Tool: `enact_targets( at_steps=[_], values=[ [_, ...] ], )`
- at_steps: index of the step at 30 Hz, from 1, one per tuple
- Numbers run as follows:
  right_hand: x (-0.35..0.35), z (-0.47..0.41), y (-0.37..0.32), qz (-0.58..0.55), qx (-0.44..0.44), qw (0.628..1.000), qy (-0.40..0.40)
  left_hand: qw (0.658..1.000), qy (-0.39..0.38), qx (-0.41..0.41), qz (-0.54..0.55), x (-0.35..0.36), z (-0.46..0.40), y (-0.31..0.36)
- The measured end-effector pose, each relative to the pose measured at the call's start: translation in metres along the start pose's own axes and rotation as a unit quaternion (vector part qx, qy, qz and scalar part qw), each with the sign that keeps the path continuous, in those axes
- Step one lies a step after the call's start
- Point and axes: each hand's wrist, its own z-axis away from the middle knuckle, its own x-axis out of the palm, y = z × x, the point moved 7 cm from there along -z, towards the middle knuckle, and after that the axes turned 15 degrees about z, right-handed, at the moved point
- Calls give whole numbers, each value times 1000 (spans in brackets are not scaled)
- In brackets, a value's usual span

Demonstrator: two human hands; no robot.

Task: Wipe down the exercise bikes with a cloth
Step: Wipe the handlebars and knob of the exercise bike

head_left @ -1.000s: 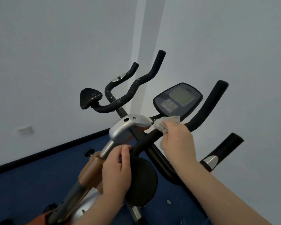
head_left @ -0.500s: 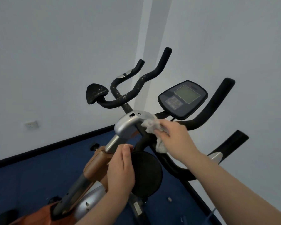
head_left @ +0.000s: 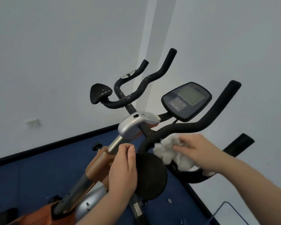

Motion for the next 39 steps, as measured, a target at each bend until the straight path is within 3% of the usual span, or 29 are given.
enact_targets(
  at_steps=[3, 4, 5, 7, 10, 16, 19, 23, 29, 35, 39],
  values=[
    [-57, -7, 3, -3, 34, 970, 241, 997, -34, 40, -50, 8, -12, 14],
    [-63, -15, -5, 27, 25, 960, 277, 995, -52, 57, -68, 14, -15, 18],
    [-59, -28, -14, 60, 14, 960, 273, 991, -69, 75, -83, 18, -17, 23],
    [-25, -56, -36, 144, 3, 971, 192, 987, -81, 104, -97, 24, -20, 27],
    [30, -73, -55, 311, -17, 945, 105, 987, -71, 116, -87, 21, -20, 26],
    [8, -74, -23, 119, 36, 986, 111, 992, -65, 99, -41, 18, -18, 22],
    [13, -91, -36, 169, 64, 976, 123, 994, -52, 91, -30, 16, -18, 20],
    [13, -101, -39, 148, 63, 975, 154, 995, -53, 83, -33, 16, -17, 19],
    [-2, -103, -31, 184, 45, 981, 38, 995, -63, 66, -26, 15, -17, 17],
    [8, -106, -39, 194, 43, 965, 170, 996, -44, 67, -30, 14, -17, 13],
    [7, -103, -32, 227, 15, 967, 116, 995, -55, 69, -34, 16, -17, 14]
  ],
)
